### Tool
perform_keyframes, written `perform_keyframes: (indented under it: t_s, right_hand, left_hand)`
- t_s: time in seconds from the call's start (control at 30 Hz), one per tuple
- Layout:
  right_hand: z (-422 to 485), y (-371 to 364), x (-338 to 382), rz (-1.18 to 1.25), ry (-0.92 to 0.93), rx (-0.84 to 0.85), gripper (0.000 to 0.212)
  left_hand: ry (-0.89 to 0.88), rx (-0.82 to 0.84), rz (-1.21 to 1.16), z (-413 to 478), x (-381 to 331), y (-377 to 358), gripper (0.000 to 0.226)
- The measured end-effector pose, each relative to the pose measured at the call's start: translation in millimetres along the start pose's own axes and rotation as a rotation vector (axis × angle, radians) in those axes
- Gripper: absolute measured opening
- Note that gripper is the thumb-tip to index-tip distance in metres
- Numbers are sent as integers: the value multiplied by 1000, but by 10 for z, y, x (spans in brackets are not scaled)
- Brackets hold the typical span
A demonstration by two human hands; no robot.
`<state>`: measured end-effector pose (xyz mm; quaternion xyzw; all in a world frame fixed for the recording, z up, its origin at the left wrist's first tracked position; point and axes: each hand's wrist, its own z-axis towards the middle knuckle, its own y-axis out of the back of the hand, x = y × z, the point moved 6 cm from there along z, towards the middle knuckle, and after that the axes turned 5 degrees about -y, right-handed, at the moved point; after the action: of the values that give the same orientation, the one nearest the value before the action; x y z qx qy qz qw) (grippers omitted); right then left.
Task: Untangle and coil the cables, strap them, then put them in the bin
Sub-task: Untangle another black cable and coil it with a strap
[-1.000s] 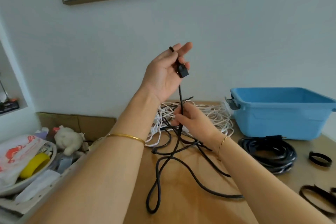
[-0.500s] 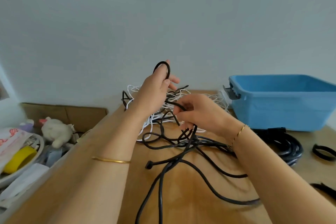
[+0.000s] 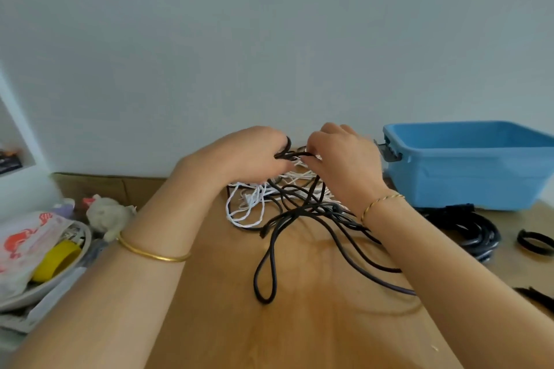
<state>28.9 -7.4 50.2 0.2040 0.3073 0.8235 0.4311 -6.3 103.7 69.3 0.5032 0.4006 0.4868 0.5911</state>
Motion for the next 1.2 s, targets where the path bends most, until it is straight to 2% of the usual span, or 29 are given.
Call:
perform_keyframes:
  t_s: [0.2, 0.37, 0.43, 0.53, 0.6, 0.73, 0.83, 1.0, 1.07, 1.13, 1.2]
  right_hand:
    - [124, 42, -51, -57, -58, -13, 19]
    - [72, -70, -240, 414, -214, 86, 17]
    - [55, -127, -219, 540, -263, 134, 12]
    - [-40, -250, -76, 458, -179, 377, 10]
    - [-180, -280, 3, 439, -125, 520, 13]
    - [-421, -189, 17, 624, -137, 543, 19]
    - [-542, -103, 90, 780, -147, 621, 28]
    - [-523, 110, 103, 837, -147, 653, 18]
    - [-506, 140, 42, 914, -200, 619, 15]
    - [-491, 126, -43, 1066, -297, 591, 16]
    - [-497, 85, -82, 1275, -395, 625, 16]
  left_hand:
    - [11, 101, -838, -262, 58, 38, 26]
    - [-231, 179, -1525, -376, -107, 441, 41]
    - [-285, 135, -1667, -324, -224, 618, 40]
    - [-348, 64, -1877, -208, -391, 801, 40]
    - [-320, -4, -2017, -100, -425, 774, 39]
    - [-291, -224, -2149, 91, -453, 627, 21]
    - [-249, -348, -2029, 216, -416, 488, 20]
    - [-54, -547, -1414, 227, -238, 216, 17]
    - [-68, -535, -1034, 224, -227, 183, 15]
    - [-88, -454, -665, 241, -247, 172, 35]
    - [-89, -328, -344, 243, -270, 150, 43]
